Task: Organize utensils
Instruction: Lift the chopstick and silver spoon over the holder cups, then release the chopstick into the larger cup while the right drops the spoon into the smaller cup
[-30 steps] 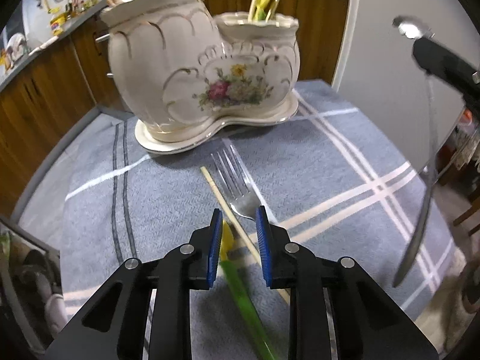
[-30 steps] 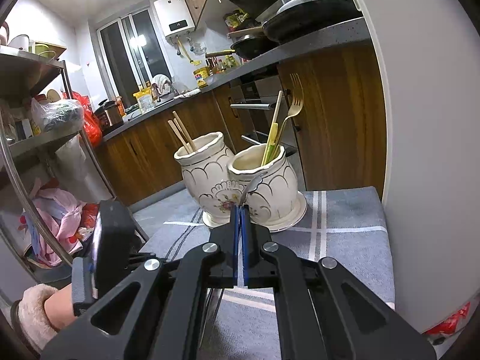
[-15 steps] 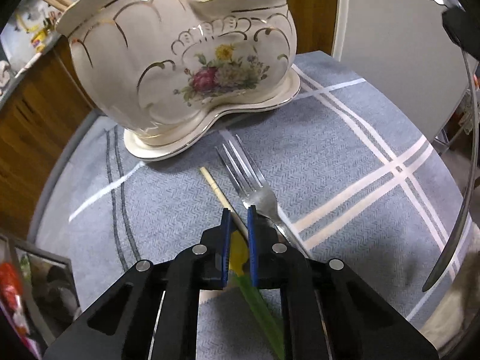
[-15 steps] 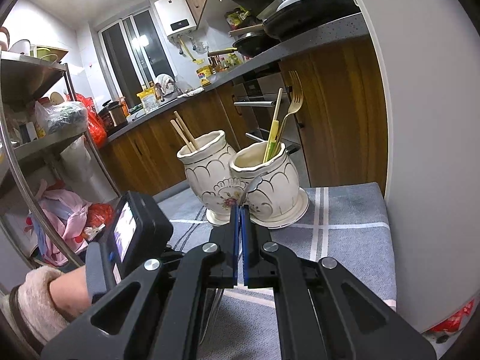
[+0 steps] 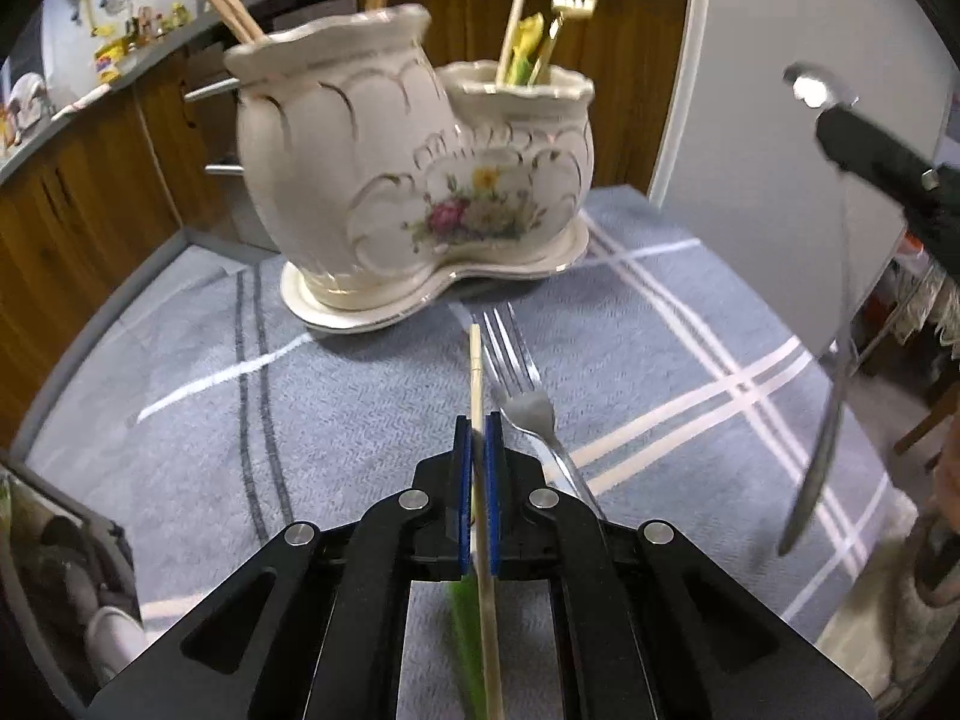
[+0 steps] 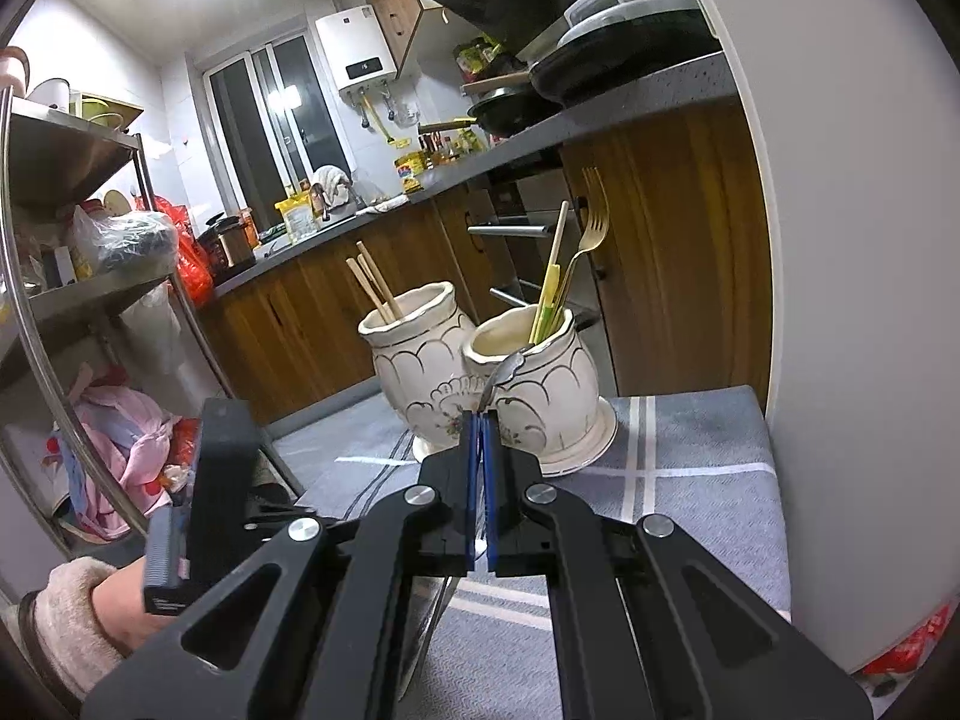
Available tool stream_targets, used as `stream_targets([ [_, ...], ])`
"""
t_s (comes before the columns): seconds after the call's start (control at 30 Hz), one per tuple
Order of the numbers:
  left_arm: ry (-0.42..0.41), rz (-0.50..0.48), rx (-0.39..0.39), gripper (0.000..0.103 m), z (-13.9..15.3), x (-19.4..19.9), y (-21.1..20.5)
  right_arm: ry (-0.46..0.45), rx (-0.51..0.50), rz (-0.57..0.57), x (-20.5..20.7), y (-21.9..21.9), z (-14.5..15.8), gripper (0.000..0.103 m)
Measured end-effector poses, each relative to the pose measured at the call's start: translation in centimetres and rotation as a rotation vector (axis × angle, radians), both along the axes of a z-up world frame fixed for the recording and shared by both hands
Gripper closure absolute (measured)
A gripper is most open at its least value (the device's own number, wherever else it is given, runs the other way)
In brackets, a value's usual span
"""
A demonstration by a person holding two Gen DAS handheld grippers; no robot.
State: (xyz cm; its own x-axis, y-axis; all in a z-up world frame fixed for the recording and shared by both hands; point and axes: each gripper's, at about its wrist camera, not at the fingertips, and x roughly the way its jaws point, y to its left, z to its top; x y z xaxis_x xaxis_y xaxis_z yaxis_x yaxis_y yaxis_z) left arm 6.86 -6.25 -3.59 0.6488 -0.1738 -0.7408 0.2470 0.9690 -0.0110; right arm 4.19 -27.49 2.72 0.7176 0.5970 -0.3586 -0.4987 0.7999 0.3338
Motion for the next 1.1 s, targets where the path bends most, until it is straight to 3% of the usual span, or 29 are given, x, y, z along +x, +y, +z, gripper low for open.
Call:
stream_targets([
  [0.37,-0.322,-0.009,-0.147,0.098,6.6,-6.8,3.5,-0.102,-0.006,-0.078,1.0,0.4,2.3,0.101],
  [0.7,-0.599,0.038,-0.221,0.098,12.8,-2.5,5.2,-0.292,0.029,-0.192,4.8,1.8,6.7,0.101],
  [0.83,-0.68,0.072,-0.232,0.098,14.9,0.7,4.9,-0.314,0.063,-0.241,6.7,1.7,7.4,0.101],
  [1.1,-0.821,0.15,-0.211,0.098,16.8,6.8,3.1,-0.408,0.028,-0.322,9.2,3.1,7.5,0.101],
])
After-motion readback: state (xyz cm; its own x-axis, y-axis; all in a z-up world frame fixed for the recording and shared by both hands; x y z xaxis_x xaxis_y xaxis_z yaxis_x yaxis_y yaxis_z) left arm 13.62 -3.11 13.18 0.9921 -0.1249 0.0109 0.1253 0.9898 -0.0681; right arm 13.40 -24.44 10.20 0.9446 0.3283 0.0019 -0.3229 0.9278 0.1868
